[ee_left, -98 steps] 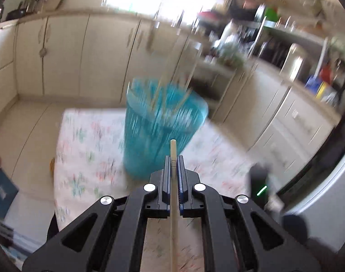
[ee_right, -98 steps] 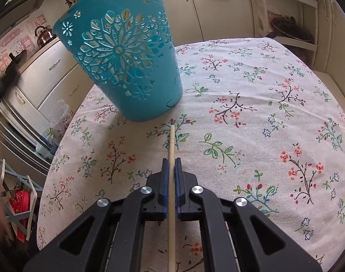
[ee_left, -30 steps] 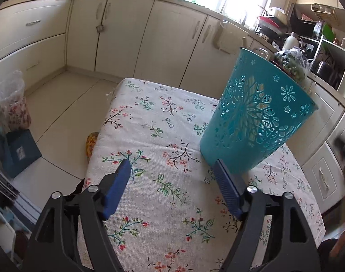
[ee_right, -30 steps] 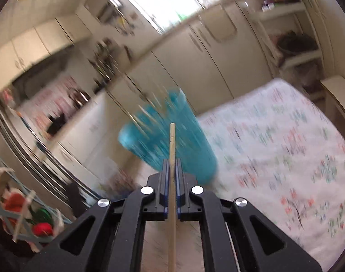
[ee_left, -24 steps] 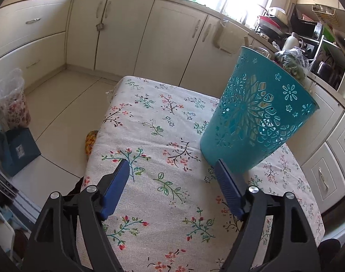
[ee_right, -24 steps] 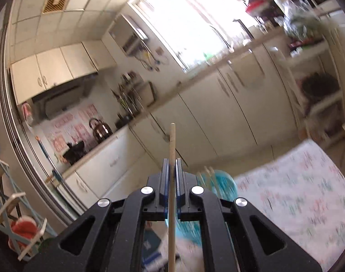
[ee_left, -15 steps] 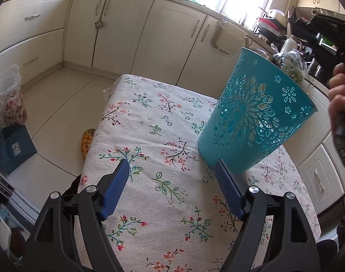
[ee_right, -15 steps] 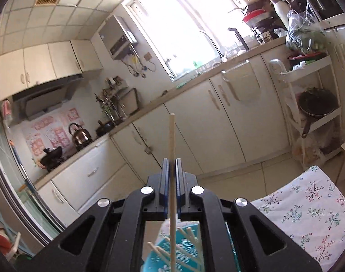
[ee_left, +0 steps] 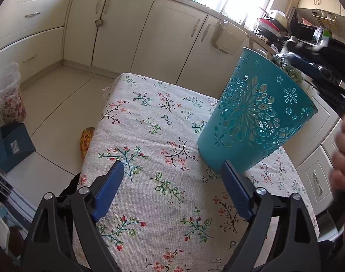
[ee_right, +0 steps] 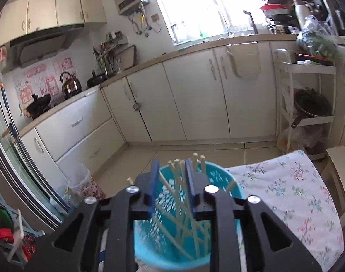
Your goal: Organize utensils
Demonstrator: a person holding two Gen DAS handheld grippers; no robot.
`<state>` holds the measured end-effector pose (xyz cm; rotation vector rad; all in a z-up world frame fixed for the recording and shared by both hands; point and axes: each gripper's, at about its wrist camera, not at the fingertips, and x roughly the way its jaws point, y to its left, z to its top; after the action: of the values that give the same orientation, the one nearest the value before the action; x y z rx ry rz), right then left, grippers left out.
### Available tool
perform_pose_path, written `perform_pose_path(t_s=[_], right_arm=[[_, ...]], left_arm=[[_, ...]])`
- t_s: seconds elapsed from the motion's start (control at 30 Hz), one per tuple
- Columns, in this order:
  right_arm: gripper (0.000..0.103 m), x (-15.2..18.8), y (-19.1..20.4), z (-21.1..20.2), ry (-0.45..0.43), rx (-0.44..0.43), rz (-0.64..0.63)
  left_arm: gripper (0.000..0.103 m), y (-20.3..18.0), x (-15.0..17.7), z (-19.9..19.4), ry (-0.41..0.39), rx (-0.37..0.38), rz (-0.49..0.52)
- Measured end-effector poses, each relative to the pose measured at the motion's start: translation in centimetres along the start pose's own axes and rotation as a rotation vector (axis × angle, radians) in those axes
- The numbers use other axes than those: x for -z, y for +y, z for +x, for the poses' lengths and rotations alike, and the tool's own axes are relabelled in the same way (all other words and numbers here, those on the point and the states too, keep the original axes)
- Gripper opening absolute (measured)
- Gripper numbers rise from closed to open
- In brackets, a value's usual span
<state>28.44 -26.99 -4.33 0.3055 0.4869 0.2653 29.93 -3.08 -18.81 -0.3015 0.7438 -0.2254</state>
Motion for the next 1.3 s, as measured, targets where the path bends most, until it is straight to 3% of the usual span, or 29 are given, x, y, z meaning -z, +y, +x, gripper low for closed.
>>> perform_pose_path(t_s=[0.07, 0.13, 0.23, 0.3, 0.43, 0.57, 1.0, 1.3], right_arm=[[0.066, 1.8, 0.0, -2.8, -0.013, 0.027, 0.044], [0.079, 3.9, 0.2, -5.0, 0.005, 0.081, 0.073], [0.092, 7.1, 0.1, -8.0, 0.065, 0.169, 0.100], [0.093, 8.6, 0.1, -9.6, 0.107, 0.219, 0.107], [0.095, 10.3, 0.1, -12.5, 0.164, 0.302, 0.117], [0.095, 10.5, 1.3, -15.3, 0.138, 0.320, 0.121], [0.095, 8.6, 8.2, -23.0, 0.035, 0.216, 0.047], [0.096, 12.1, 10.7, -28.7, 0.026, 0.144, 0.073]], left_arm=[[0.088, -0.2, -0.1, 0.2, 0.011, -0.012, 0.005], [0.089, -0.4, -0.2, 0.4, 0.029, -0.035, 0.021], [0.089, -1.2, -0.3, -0.6, 0.048, -0.155, 0.092], [0.095, -1.7, -0.2, -2.9, 0.030, -0.197, 0.129], [0.095, -2.6, 0.0, -7.8, 0.004, -0.258, 0.204], [0.095, -3.4, 0.3, -13.1, -0.014, -0.285, 0.242], [0.095, -5.1, 1.2, -26.3, -0.056, -0.331, 0.315], [0.095, -8.2, 3.8, -34.1, -0.142, -0.363, 0.353]])
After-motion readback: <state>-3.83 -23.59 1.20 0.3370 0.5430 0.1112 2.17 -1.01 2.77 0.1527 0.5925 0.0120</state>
